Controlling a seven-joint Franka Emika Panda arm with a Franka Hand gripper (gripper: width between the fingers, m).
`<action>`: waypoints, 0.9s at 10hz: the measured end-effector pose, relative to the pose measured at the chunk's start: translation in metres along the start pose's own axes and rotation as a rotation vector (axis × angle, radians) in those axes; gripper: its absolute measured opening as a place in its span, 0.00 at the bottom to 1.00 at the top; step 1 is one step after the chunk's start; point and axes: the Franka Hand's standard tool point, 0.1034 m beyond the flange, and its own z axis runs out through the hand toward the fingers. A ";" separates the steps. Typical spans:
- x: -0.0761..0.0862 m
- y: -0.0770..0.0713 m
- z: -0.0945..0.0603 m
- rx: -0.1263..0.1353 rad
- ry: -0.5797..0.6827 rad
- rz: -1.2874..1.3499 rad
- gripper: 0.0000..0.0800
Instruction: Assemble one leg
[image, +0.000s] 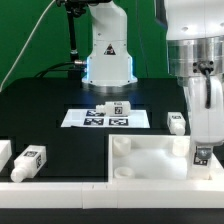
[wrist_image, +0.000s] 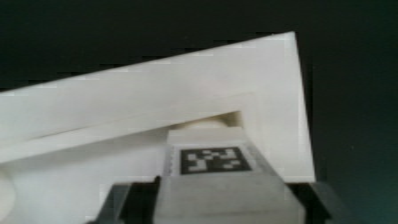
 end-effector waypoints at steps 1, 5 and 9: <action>0.001 0.000 0.000 0.000 -0.003 0.051 0.36; 0.004 -0.001 0.000 0.004 -0.010 0.155 0.36; -0.003 -0.007 -0.032 0.038 -0.042 0.101 0.77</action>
Offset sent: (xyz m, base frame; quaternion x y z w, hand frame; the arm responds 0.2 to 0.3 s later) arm 0.0030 0.0006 0.0009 0.0163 -0.0146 0.2073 0.9780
